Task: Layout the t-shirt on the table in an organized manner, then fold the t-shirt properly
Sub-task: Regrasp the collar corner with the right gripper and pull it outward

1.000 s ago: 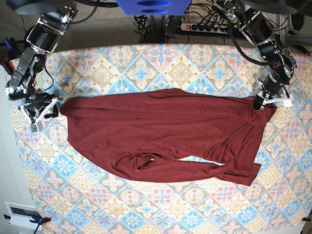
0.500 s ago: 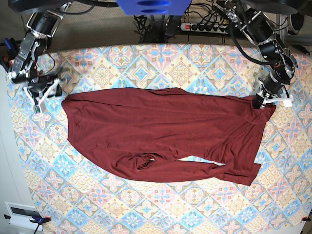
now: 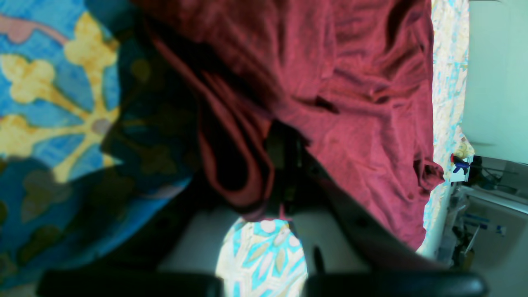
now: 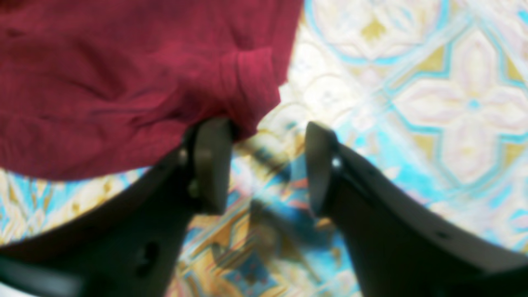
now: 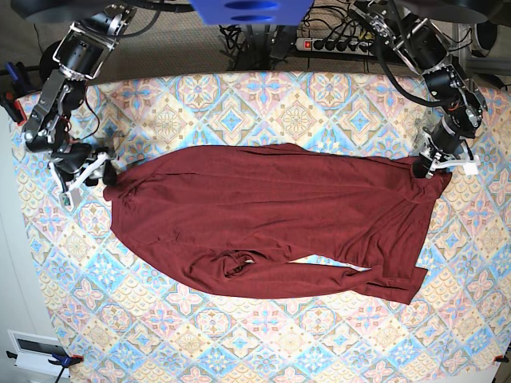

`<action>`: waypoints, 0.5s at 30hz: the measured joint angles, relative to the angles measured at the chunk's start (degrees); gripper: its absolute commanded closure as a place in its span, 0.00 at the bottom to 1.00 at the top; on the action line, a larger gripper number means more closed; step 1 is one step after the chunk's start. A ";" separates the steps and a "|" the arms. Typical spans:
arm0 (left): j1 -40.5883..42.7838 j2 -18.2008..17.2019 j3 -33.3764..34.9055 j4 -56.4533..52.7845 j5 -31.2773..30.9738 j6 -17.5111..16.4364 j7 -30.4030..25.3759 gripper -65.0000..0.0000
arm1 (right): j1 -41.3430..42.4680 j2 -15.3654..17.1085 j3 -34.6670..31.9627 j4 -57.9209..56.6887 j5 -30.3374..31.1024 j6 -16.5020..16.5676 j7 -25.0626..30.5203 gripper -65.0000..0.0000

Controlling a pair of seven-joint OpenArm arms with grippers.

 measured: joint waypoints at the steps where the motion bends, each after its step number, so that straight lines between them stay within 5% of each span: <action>1: 0.00 -0.02 0.00 0.00 0.02 0.00 0.04 1.00 | -0.59 -0.26 -0.02 -0.39 -0.66 0.04 -0.35 0.50; 7: -0.02 0.00 0.00 0.00 0.02 0.00 -0.13 1.00 | -0.15 -0.33 0.00 -3.26 5.27 -0.13 0.44 0.51; 15: -0.11 0.00 0.00 0.00 0.04 0.00 -0.07 1.00 | -0.48 -0.50 -0.04 -3.69 5.03 0.00 1.33 0.51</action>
